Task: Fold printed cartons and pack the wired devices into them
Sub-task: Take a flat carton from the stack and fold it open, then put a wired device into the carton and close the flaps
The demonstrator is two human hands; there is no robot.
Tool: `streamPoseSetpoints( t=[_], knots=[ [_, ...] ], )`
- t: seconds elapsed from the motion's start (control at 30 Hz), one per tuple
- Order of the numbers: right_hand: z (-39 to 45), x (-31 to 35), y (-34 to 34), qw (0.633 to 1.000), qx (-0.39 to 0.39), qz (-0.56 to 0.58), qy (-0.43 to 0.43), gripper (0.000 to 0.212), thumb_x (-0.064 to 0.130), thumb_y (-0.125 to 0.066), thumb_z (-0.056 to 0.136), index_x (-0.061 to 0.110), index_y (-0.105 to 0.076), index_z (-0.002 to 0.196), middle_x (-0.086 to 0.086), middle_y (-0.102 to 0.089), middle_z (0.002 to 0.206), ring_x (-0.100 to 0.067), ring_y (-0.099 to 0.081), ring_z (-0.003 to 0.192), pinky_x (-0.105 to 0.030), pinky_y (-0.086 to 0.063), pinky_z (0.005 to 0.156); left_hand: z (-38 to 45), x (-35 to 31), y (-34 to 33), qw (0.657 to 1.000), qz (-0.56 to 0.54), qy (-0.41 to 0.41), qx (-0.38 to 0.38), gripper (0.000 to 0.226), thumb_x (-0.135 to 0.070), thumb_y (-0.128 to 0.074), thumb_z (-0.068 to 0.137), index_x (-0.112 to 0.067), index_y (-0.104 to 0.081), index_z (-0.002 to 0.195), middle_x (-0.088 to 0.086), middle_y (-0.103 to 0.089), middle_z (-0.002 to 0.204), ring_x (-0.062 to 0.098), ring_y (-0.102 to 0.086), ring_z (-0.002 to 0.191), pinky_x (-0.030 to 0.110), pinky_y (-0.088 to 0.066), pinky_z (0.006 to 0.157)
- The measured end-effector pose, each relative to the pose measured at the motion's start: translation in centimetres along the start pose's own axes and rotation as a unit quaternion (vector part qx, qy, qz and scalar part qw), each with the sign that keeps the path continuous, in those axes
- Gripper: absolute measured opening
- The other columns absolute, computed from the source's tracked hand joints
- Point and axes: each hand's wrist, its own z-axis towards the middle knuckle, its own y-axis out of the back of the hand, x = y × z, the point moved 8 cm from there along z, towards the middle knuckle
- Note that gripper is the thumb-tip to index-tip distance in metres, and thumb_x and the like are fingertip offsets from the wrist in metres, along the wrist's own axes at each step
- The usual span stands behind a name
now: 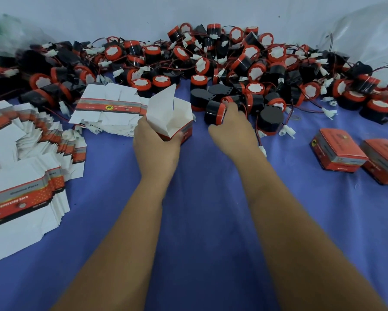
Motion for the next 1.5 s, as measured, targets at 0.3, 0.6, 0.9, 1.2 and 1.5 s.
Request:
streamPoseSetpoints(
  t=[0.3, 0.6, 0.9, 1.2, 1.5],
  knots=[
    [2.7, -1.0, -2.7, 0.995, -0.062, -0.042, 0.059, 0.076, 0.025, -0.063, 0.092, 0.012, -0.02, 0.153, -0.012, -0.023, 0.153, -0.036, -0.037, 0.131, -0.05, -0.038, 0.102, 0.3, 0.1, -0.3, 1.0, 0.011, -0.015, -0.002, 0.061, -0.029, -0.082, 0.077, -0.012, -0.05, 0.126, 0.001, -0.057, 0.122, 0.021, -0.055, 0.114, 0.043, -0.05, 0.095],
    [-0.5, -1.0, -1.0, 0.966, -0.103, 0.229, 0.069, 0.05, 0.018, -0.069, 0.084, 0.017, -0.047, 0.129, 0.004, -0.057, 0.113, -0.011, -0.054, 0.104, -0.027, -0.047, 0.086, 0.0, -0.2, -0.5, 0.998, -0.048, -0.03, 0.038, 0.061, -0.026, -0.083, 0.078, -0.025, -0.048, 0.128, -0.008, -0.059, 0.125, 0.011, -0.058, 0.113, 0.034, -0.053, 0.092],
    [-5.7, -2.9, 2.2, 0.863, -0.268, 0.428, 0.011, 0.046, 0.031, -0.073, 0.078, 0.022, -0.043, 0.112, -0.004, -0.056, 0.098, -0.016, -0.055, 0.086, -0.033, -0.051, 0.078, 0.3, 1.0, -1.0, 0.988, -0.098, 0.029, 0.113, 0.061, -0.025, -0.089, 0.069, -0.024, -0.051, 0.117, -0.014, -0.063, 0.112, -0.002, -0.061, 0.102, 0.017, -0.052, 0.082],
    [-9.4, 3.5, 4.8, 0.862, -0.418, 0.041, 0.284, 0.062, 0.017, -0.074, 0.075, 0.017, -0.044, 0.129, -0.022, -0.056, 0.116, -0.027, -0.044, 0.11, -0.04, -0.044, 0.094, -0.2, 0.8, -1.9, 0.977, -0.099, 0.023, 0.186, 0.056, -0.02, -0.085, 0.075, -0.038, -0.054, 0.118, -0.022, -0.065, 0.109, -0.006, -0.06, 0.103, 0.021, -0.052, 0.087],
    [-7.6, 5.0, 0.9, 0.925, -0.214, 0.053, 0.308, 0.051, 0.009, -0.073, 0.08, -0.001, -0.057, 0.127, -0.019, -0.054, 0.128, -0.033, -0.052, 0.117, -0.04, -0.049, 0.095, -0.3, 0.8, -2.3, 0.975, -0.05, 0.03, 0.217, 0.053, -0.023, -0.081, 0.074, -0.035, -0.054, 0.119, -0.008, -0.069, 0.114, 0.016, -0.064, 0.11, 0.044, -0.052, 0.099]
  ],
)
